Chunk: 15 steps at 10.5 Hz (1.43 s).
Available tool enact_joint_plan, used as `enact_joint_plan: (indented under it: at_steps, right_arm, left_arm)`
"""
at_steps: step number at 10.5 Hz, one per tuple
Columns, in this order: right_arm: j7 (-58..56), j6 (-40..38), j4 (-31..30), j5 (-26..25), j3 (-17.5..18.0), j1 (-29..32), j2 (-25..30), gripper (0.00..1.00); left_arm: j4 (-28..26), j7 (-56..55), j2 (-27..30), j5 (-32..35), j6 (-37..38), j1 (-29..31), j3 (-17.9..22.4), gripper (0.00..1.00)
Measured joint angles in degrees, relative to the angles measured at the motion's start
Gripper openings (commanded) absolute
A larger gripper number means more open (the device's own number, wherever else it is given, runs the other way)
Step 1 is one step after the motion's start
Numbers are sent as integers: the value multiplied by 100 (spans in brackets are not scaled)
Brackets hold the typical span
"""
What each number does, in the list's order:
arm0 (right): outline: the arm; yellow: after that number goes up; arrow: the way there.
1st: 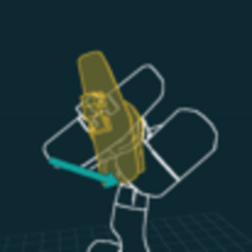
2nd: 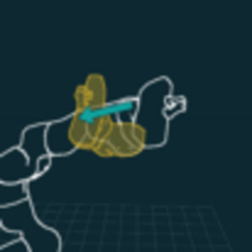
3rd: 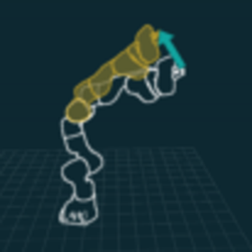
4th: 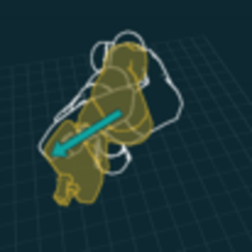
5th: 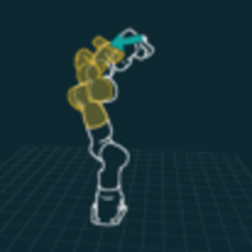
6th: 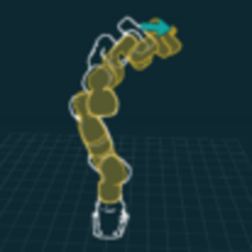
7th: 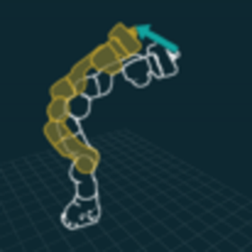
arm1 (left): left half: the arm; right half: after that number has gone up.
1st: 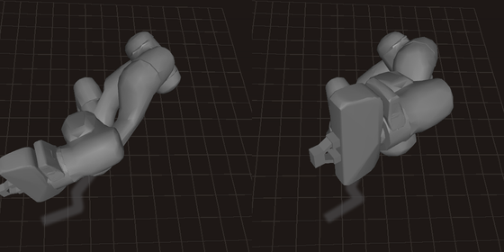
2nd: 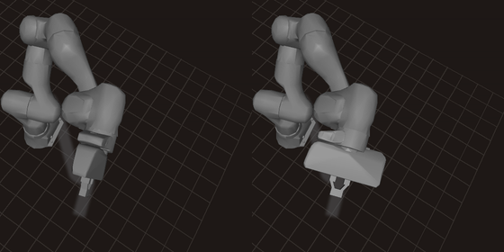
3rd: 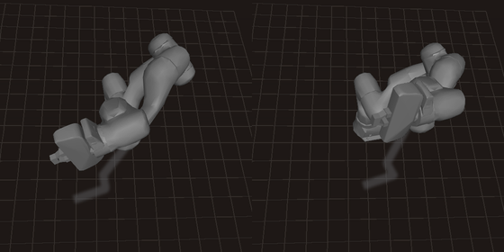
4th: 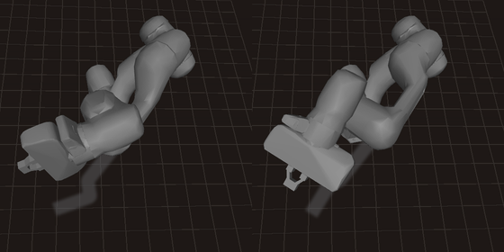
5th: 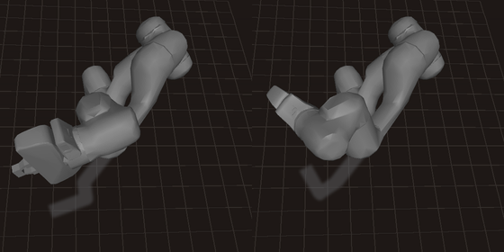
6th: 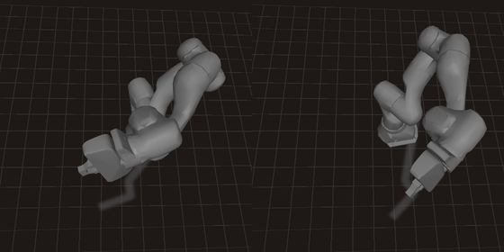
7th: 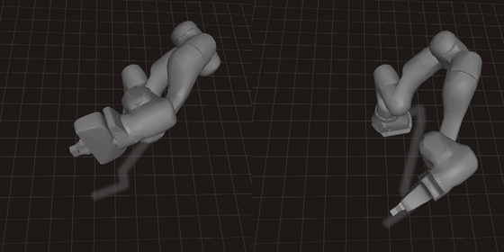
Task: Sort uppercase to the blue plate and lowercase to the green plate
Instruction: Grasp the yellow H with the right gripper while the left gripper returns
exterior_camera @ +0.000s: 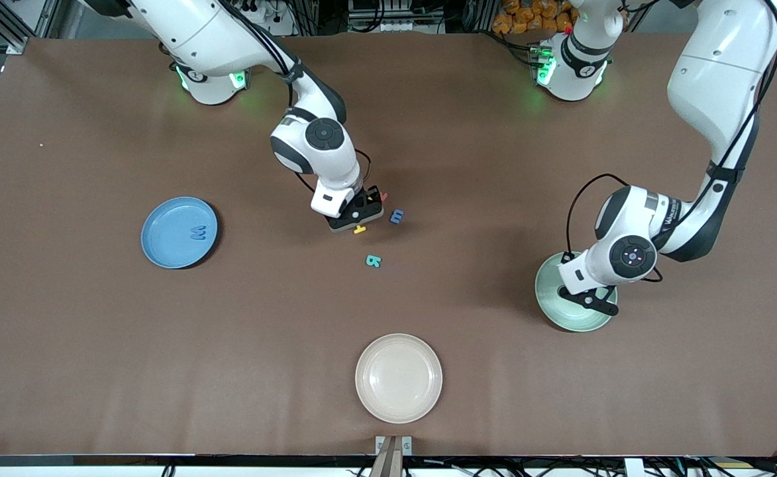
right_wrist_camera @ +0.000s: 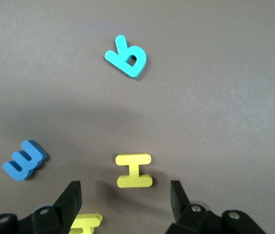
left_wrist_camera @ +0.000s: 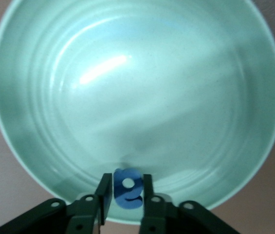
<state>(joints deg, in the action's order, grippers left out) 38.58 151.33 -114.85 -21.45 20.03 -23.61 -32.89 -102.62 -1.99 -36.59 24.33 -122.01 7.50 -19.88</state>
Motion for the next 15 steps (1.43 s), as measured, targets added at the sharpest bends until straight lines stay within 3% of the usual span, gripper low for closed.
enact_joint_plan:
  at_steps: [4, 9, 12, 15]
  right_arm:
    - [3, 63, 59, -242, -157, -58, -79, 62]
    - [6, 171, 66, -250, -163, -66, -204, 62]
    - [7, 177, 73, -253, -164, -68, -212, 61]
    - [14, 172, 75, -356, -177, -71, -211, 44]
  left_arm:
    - [76, 0, 84, -311, -2, -53, -20, 100]
    - [165, -87, 452, -1501, 276, -507, -99, 100]
    - [168, -741, 533, -1701, 306, -820, -107, 100]
    - [169, -1455, 571, -1704, 320, -1386, -127, 100]
